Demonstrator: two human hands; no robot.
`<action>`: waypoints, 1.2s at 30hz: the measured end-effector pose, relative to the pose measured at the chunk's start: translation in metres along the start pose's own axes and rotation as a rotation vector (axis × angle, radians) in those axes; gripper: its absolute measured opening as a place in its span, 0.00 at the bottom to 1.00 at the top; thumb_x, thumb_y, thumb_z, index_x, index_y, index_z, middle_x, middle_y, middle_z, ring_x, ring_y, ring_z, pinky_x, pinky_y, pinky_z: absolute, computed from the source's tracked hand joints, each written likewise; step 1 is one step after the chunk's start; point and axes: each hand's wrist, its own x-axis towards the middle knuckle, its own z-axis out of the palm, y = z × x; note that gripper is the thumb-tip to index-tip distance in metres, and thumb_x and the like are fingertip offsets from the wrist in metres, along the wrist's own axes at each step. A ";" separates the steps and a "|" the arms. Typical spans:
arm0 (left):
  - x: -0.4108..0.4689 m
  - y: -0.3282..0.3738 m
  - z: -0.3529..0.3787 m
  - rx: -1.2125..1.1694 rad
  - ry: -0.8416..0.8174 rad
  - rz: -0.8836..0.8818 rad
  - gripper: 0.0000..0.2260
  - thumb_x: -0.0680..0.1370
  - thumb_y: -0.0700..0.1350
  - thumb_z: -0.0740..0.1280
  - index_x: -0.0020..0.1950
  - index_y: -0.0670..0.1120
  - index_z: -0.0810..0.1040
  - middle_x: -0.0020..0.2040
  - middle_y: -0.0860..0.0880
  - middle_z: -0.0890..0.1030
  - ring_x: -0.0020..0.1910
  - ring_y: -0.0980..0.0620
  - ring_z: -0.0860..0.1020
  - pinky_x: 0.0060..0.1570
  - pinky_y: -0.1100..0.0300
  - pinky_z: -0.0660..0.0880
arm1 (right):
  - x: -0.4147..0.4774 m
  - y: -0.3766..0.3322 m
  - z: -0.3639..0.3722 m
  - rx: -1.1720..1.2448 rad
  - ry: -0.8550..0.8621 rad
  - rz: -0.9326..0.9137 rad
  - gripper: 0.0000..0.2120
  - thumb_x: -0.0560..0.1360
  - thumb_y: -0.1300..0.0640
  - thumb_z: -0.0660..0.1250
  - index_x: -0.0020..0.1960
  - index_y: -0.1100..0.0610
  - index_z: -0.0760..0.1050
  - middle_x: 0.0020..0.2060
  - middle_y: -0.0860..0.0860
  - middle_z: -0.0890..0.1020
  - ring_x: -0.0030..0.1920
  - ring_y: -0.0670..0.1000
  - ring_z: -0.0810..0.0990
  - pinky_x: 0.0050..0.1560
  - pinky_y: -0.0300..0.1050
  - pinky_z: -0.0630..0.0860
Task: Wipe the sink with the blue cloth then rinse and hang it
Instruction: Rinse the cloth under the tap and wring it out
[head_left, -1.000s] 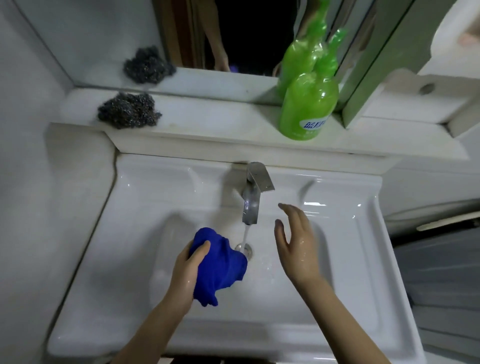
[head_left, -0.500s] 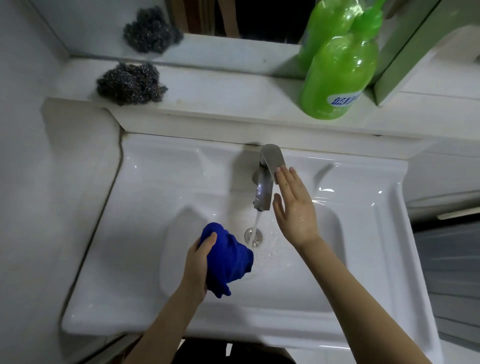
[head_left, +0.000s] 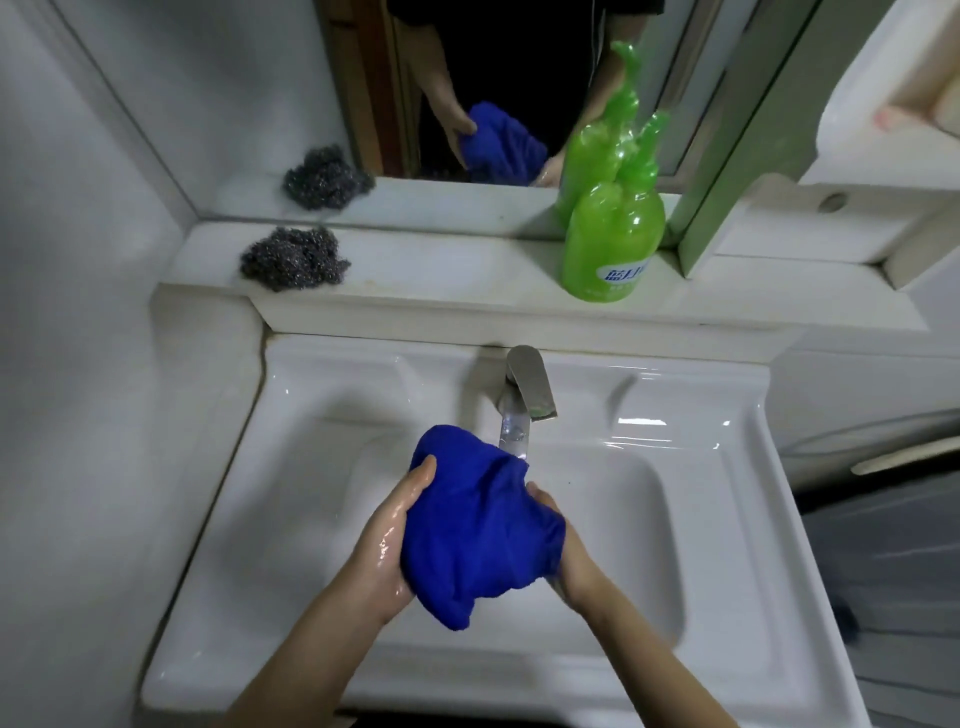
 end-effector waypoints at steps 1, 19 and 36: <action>0.000 0.002 0.003 0.010 0.006 0.006 0.29 0.63 0.60 0.80 0.61 0.48 0.83 0.58 0.42 0.84 0.55 0.42 0.84 0.43 0.51 0.82 | -0.002 -0.001 0.005 0.158 -0.064 0.019 0.16 0.78 0.46 0.66 0.47 0.59 0.80 0.44 0.58 0.83 0.43 0.54 0.83 0.43 0.52 0.80; -0.012 0.025 0.000 1.320 -0.180 0.623 0.26 0.71 0.42 0.64 0.66 0.63 0.76 0.65 0.61 0.76 0.64 0.61 0.75 0.60 0.66 0.71 | -0.028 -0.001 0.006 0.162 -0.457 0.175 0.24 0.65 0.54 0.76 0.58 0.59 0.75 0.41 0.52 0.79 0.35 0.51 0.77 0.38 0.44 0.76; 0.046 0.017 -0.037 1.996 -0.401 1.186 0.27 0.65 0.39 0.76 0.64 0.45 0.76 0.41 0.48 0.82 0.37 0.46 0.81 0.35 0.57 0.78 | -0.011 -0.023 0.010 -0.249 -0.698 0.610 0.21 0.66 0.47 0.74 0.51 0.59 0.75 0.35 0.49 0.79 0.29 0.44 0.74 0.30 0.33 0.71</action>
